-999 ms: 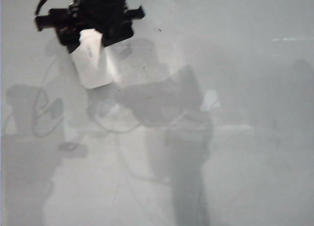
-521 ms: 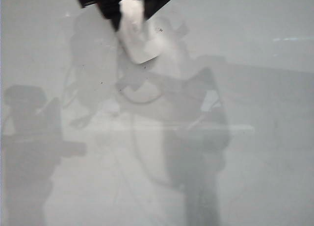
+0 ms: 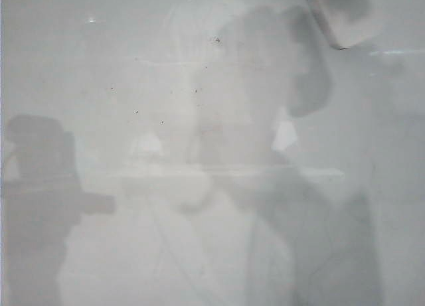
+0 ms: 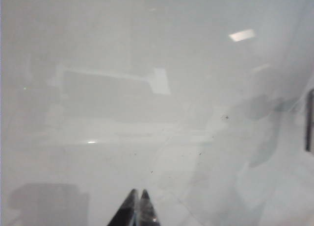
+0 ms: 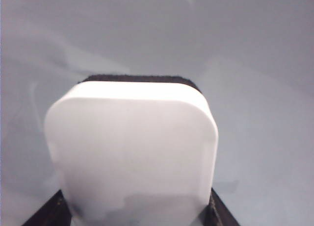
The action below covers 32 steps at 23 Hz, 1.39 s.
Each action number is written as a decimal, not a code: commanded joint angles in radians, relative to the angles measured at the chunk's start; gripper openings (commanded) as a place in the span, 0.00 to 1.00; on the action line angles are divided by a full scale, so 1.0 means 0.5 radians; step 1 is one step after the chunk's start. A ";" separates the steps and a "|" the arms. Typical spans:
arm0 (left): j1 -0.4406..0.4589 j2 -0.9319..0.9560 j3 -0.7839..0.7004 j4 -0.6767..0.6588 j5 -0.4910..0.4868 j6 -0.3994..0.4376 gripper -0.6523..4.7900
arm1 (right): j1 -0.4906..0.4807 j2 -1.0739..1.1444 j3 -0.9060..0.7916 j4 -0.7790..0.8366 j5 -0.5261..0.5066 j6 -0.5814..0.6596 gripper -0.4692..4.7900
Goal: Grab the whiteboard eraser that is attached to the surface of the whiteboard and use it to clean the writing on the whiteboard.
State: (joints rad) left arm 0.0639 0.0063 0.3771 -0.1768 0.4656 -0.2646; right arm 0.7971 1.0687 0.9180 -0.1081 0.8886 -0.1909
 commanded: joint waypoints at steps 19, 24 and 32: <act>-0.002 0.002 0.012 -0.034 -0.258 0.059 0.11 | -1.693 -0.336 -0.855 1.305 -1.783 0.277 0.47; -0.001 0.002 0.012 -0.034 -0.262 0.060 0.11 | -1.530 -0.113 -0.800 1.440 -1.762 0.275 0.47; 0.000 0.002 0.012 -0.035 -0.259 0.105 0.11 | -1.520 0.217 -0.642 1.572 -1.761 0.275 0.50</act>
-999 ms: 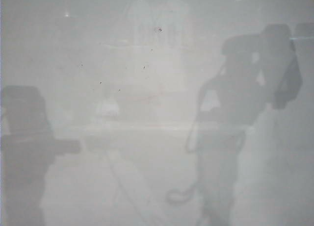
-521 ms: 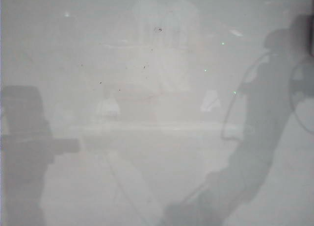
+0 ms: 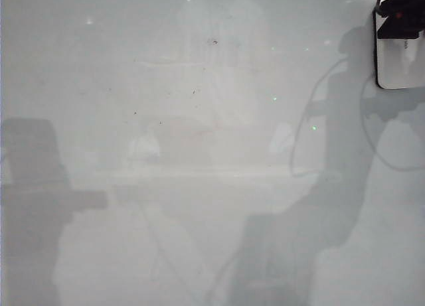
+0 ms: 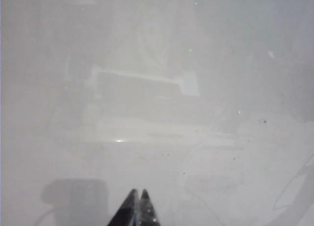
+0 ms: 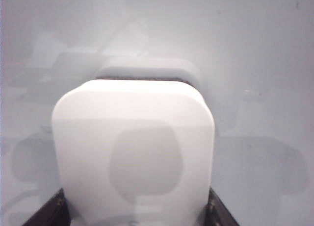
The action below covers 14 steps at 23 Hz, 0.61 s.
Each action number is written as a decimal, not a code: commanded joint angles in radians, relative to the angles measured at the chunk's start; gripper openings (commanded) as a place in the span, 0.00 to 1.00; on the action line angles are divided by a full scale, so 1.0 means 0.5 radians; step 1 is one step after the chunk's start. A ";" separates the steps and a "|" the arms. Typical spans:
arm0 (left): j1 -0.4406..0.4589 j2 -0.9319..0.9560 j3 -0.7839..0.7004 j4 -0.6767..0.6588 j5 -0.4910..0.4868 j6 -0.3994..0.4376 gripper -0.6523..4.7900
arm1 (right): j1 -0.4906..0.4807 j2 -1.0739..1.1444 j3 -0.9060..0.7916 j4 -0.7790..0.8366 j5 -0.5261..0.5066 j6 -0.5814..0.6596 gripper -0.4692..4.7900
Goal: Grab the whiteboard eraser that is attached to the surface of the whiteboard and use it to clean the writing on the whiteboard.
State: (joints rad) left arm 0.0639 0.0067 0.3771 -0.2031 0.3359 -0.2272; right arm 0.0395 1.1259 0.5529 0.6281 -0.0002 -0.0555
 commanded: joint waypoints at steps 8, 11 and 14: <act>-0.002 0.014 0.011 -0.038 -0.146 0.089 0.11 | 0.001 -0.005 0.150 -0.182 0.011 0.005 1.00; 0.001 0.040 0.006 -0.040 -0.144 0.215 0.11 | 0.001 -0.340 0.150 -0.539 0.051 0.005 1.00; 0.001 0.059 -0.023 0.009 -0.150 0.293 0.11 | 0.001 -0.629 0.150 -0.838 0.054 0.006 0.99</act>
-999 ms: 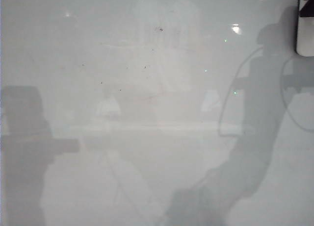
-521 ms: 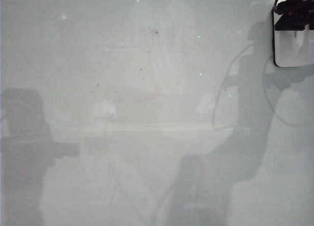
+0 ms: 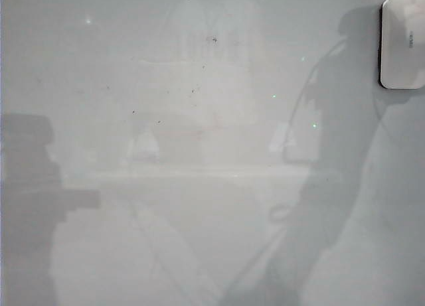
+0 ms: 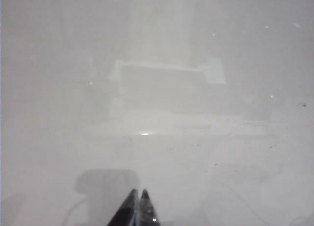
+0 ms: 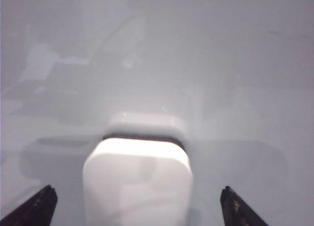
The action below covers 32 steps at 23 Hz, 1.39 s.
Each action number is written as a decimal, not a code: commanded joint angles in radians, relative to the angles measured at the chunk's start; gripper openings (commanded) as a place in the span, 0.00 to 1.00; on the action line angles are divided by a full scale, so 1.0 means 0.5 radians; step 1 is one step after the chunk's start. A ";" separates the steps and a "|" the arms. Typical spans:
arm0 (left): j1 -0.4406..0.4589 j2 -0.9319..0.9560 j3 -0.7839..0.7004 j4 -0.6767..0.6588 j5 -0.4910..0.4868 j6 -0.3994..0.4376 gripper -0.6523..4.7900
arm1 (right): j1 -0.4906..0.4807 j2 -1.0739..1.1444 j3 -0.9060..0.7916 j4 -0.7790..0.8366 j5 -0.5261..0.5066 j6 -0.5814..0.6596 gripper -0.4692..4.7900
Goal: Grab the whiteboard eraser that is attached to the surface of the whiteboard and use it to clean the writing on the whiteboard.
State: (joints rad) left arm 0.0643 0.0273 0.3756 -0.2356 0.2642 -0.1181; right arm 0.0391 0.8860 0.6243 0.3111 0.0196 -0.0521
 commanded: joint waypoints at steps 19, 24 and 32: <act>-0.002 0.057 -0.581 0.617 -0.192 0.079 0.11 | -0.001 -1.349 -0.092 -1.244 -0.103 0.262 0.08; -0.002 0.056 -0.733 0.722 -0.192 0.079 0.11 | -0.002 -1.582 -0.389 -1.170 -0.088 0.263 0.08; -0.003 0.056 -0.735 0.697 -0.236 0.076 0.11 | -0.002 -1.750 -0.852 -0.799 -0.077 0.335 0.08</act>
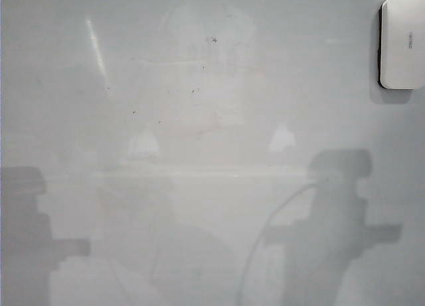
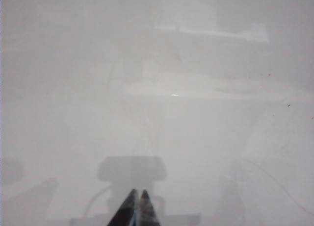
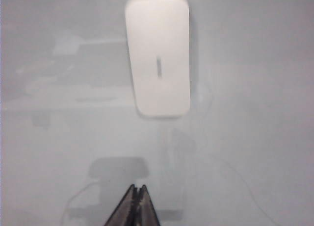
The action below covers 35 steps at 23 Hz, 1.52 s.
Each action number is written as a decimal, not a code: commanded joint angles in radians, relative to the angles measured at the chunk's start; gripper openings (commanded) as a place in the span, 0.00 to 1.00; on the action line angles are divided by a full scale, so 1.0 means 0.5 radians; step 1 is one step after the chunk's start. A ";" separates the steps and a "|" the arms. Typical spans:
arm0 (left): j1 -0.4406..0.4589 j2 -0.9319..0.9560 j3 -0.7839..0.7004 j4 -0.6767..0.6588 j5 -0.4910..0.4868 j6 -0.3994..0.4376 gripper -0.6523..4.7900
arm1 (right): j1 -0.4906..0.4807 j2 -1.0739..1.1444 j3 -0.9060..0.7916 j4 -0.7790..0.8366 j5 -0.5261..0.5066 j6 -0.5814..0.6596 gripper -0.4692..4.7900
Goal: Grab the whiteboard eraser that is attached to the surface of the whiteboard and use it to clean the writing on the whiteboard.
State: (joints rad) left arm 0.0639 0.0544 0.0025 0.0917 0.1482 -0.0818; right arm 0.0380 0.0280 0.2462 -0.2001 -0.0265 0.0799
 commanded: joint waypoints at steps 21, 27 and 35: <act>-0.002 0.002 0.011 0.037 -0.004 -0.001 0.11 | -0.002 -0.050 -0.326 0.336 0.018 0.033 0.08; -0.002 0.002 0.011 0.037 -0.004 -0.001 0.11 | -0.008 -0.056 -0.327 0.392 0.017 -0.133 0.08; -0.002 0.002 0.011 0.035 -0.004 -0.001 0.11 | -0.045 -0.056 -0.491 0.594 0.017 -0.257 0.08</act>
State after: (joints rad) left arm 0.0639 0.0544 0.0025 0.0940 0.1478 -0.0822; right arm 0.0185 0.0021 0.0051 0.0761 -0.0200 -0.0456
